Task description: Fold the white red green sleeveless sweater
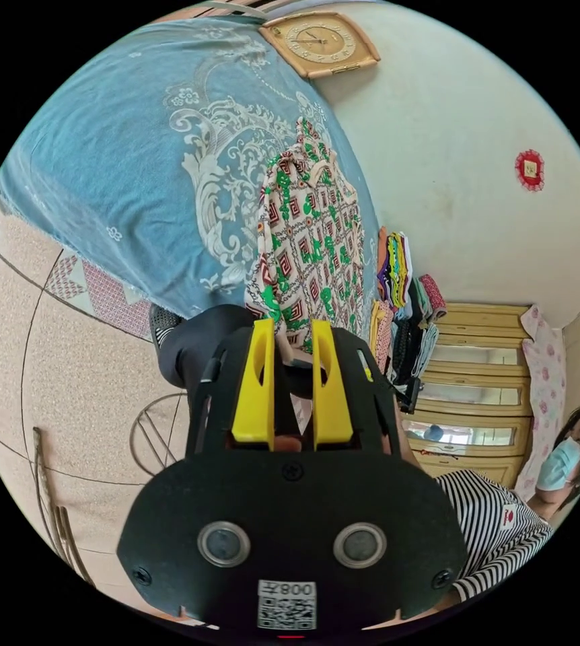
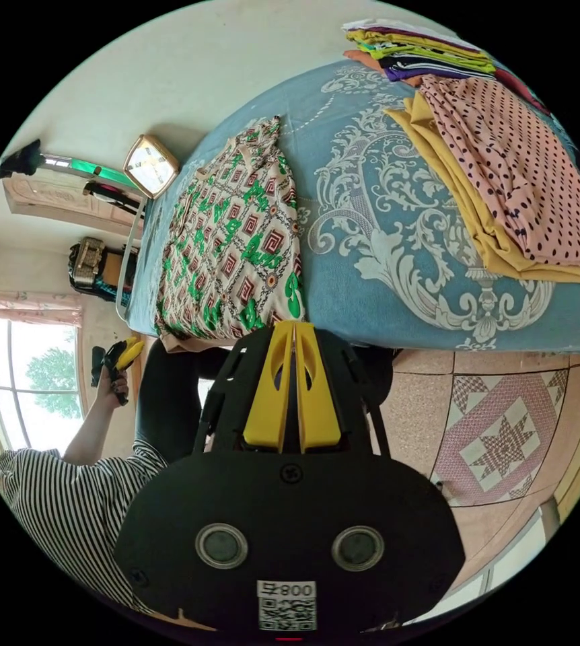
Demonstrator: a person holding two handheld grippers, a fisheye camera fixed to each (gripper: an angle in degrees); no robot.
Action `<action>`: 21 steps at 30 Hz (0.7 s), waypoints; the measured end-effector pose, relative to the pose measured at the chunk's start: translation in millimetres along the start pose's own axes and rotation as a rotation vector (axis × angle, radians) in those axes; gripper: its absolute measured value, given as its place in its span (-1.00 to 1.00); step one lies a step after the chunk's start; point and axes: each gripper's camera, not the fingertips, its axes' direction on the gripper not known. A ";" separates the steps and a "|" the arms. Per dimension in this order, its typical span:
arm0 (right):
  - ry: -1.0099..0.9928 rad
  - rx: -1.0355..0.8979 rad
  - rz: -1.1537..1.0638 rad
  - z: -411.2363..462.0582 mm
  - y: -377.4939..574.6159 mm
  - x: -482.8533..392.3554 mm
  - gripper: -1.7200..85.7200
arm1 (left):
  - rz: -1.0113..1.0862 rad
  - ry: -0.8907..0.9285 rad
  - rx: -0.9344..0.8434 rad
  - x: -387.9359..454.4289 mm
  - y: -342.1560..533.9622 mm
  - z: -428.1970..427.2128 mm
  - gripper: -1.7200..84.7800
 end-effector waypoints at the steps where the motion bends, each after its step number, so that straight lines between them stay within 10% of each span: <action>1: 0.018 -0.003 -0.013 -1.1 1.9 -1.3 -0.93 | 0.007 -0.007 -0.009 2.3 0.7 2.3 -0.75; 21: 0.143 -0.176 -0.077 -7.3 42.4 8.4 -0.84 | 0.052 -0.244 -0.209 50.2 -6.0 76.9 -0.74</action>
